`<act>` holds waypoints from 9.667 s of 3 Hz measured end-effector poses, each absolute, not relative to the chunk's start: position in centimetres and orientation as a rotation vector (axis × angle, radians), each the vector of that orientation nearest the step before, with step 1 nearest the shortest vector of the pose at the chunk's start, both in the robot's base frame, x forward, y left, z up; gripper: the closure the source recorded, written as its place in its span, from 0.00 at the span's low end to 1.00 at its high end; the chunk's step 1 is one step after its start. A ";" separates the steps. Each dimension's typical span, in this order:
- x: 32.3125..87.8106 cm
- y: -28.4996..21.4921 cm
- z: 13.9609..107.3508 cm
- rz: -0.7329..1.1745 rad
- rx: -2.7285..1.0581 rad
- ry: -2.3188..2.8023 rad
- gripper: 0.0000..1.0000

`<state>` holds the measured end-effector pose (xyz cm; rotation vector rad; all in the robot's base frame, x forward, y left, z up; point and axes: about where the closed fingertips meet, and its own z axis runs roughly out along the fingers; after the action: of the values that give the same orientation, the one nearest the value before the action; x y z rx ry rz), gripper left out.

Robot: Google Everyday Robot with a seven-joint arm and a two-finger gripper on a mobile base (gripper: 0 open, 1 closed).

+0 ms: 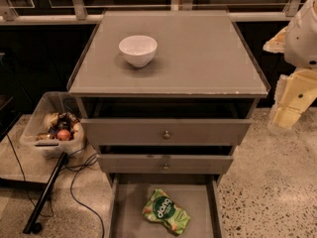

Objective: Pick green rice chip bag from bottom drawer and place on counter

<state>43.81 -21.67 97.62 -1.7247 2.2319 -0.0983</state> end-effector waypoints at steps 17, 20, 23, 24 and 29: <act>40.5 -11.6 56.0 0.290 -1.363 2.078 0.00; 42.0 -10.7 45.6 0.403 -1.335 2.005 0.00; 43.5 -9.7 37.3 0.535 -1.289 2.025 0.00; 44.2 -9.6 34.9 0.537 -1.256 1.996 0.00; 44.7 -9.0 21.3 0.583 -1.303 1.921 0.00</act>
Offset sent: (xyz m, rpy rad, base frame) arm -0.0189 -0.0009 -0.0275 0.0955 0.0421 0.0232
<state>44.70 -9.00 21.28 -1.3032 1.9212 0.5826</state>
